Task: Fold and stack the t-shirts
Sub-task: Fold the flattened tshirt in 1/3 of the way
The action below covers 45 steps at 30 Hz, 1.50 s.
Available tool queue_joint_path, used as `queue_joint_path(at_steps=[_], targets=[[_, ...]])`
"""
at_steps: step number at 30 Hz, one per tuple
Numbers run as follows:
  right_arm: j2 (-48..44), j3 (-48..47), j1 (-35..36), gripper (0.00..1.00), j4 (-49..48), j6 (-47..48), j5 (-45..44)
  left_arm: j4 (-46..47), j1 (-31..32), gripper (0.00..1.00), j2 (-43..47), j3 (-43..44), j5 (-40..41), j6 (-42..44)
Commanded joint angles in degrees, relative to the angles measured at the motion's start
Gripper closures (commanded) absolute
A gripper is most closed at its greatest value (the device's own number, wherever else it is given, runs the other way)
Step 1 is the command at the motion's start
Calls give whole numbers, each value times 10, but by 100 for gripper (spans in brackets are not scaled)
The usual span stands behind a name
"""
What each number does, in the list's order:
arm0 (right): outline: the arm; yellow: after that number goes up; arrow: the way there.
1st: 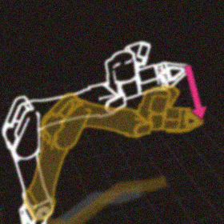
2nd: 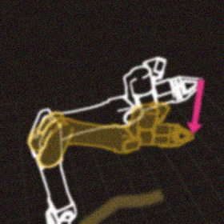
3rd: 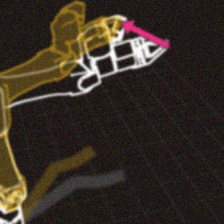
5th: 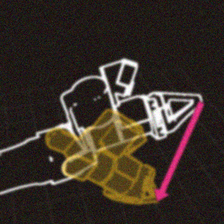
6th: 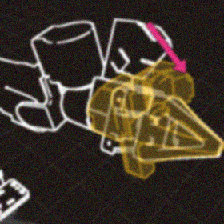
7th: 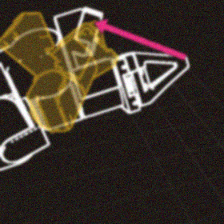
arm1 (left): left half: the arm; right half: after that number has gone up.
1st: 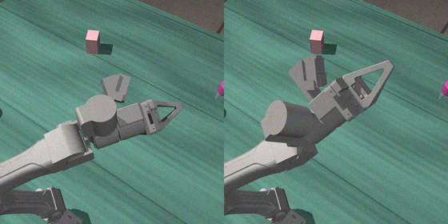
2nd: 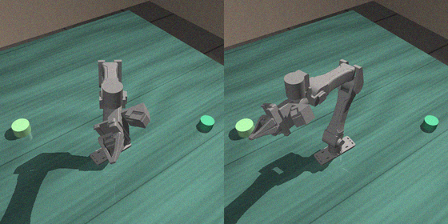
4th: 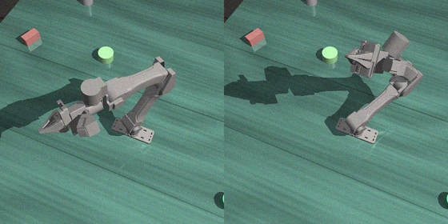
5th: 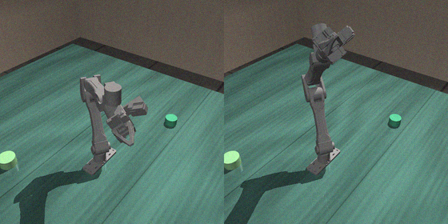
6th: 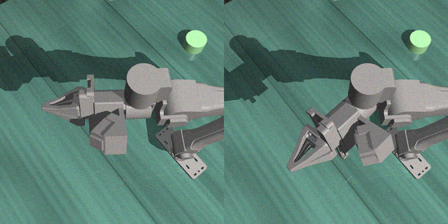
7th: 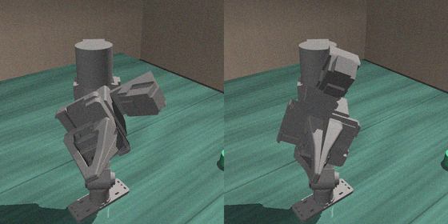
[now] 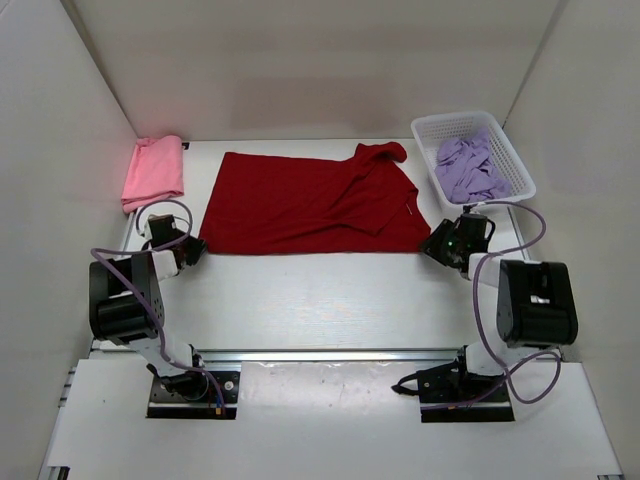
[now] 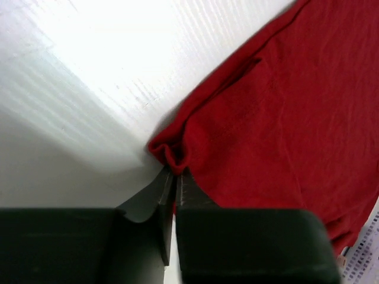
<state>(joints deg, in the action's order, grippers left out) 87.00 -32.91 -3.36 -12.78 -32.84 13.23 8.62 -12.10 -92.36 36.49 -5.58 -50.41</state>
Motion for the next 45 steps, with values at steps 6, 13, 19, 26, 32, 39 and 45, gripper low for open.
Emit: queue_joint_path(at_steps=[6,13,19,26,32,39,45], targets=[[54,-41,-7,100,-23,-12,11,-22,5,100,-10,41,-14,21],[-127,84,-3,100,63,-50,-8,-47,-35,100,99,-75,-74,0],[-354,179,-101,100,220,-28,29,-191,-61,100,234,-119,-5,92],[-452,158,-34,100,373,-51,27,-327,-7,94,405,-139,53,129],[-470,110,-26,61,406,-33,5,-354,8,1,436,-122,27,139],[-411,20,44,72,336,45,-8,-279,82,1,387,-35,7,165],[-274,32,195,92,203,31,-27,-171,263,58,335,-70,55,141]])
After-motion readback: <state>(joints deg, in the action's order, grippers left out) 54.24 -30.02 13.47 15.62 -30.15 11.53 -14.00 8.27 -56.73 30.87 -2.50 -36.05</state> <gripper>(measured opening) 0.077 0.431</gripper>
